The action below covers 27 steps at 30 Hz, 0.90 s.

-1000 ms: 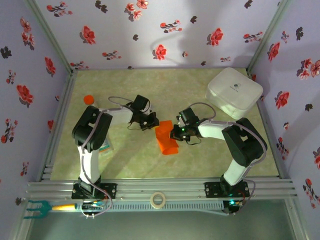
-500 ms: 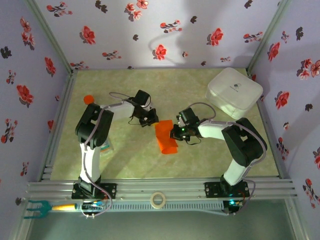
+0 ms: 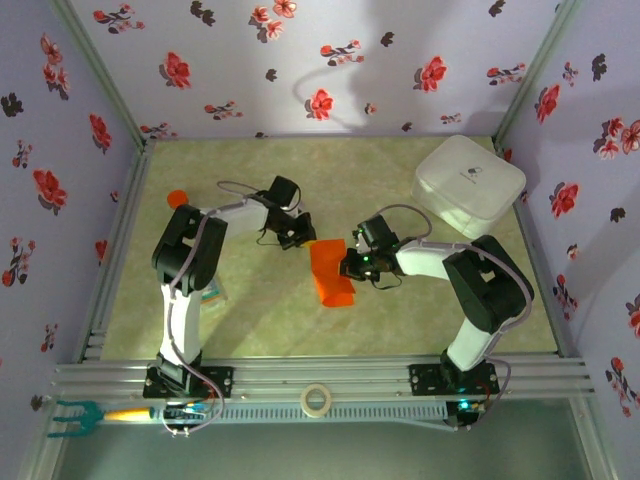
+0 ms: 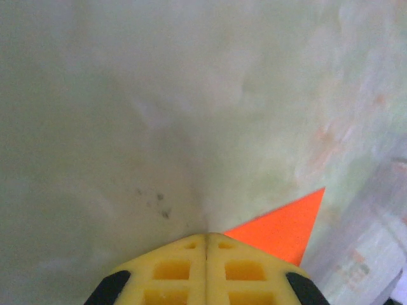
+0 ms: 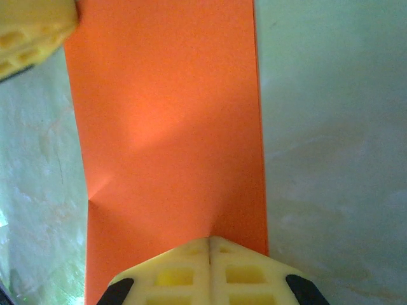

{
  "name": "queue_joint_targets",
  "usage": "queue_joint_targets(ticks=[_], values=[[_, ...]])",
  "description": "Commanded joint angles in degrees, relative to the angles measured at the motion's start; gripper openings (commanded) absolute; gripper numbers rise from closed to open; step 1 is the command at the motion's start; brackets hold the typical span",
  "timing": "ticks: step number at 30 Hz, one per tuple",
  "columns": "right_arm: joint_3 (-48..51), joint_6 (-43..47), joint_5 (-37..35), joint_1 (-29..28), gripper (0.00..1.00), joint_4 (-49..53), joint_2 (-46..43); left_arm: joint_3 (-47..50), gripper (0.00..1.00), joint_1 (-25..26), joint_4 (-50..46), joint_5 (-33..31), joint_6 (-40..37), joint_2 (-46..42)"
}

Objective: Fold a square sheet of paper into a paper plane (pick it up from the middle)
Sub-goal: First fold the square sheet of paper in half at the center of the table.

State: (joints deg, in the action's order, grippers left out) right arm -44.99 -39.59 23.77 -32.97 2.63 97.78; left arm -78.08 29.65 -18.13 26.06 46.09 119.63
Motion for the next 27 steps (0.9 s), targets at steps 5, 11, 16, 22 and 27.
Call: queue_joint_targets(ticks=[5,11,16,22,27], values=[[2.97,-0.62,-3.73,0.28,0.00,8.60,2.39,-2.07,0.02,-2.56,-0.70,-5.86,-1.04,3.00],[3.07,-1.39,-3.74,0.28,0.00,7.89,2.51,-1.37,0.04,-2.53,-1.06,-5.76,-1.93,-0.91],[3.40,-2.80,-4.51,0.28,0.00,7.02,2.07,-1.45,0.06,-2.75,-3.64,-5.57,-3.37,-7.17],[3.60,-3.49,-5.27,0.27,0.00,6.44,1.38,5.39,0.07,0.13,-2.09,-1.28,-3.72,-14.66],[3.59,-3.47,-5.58,0.25,0.00,6.56,1.25,12.28,0.00,4.72,3.13,2.96,-0.56,-16.83]])
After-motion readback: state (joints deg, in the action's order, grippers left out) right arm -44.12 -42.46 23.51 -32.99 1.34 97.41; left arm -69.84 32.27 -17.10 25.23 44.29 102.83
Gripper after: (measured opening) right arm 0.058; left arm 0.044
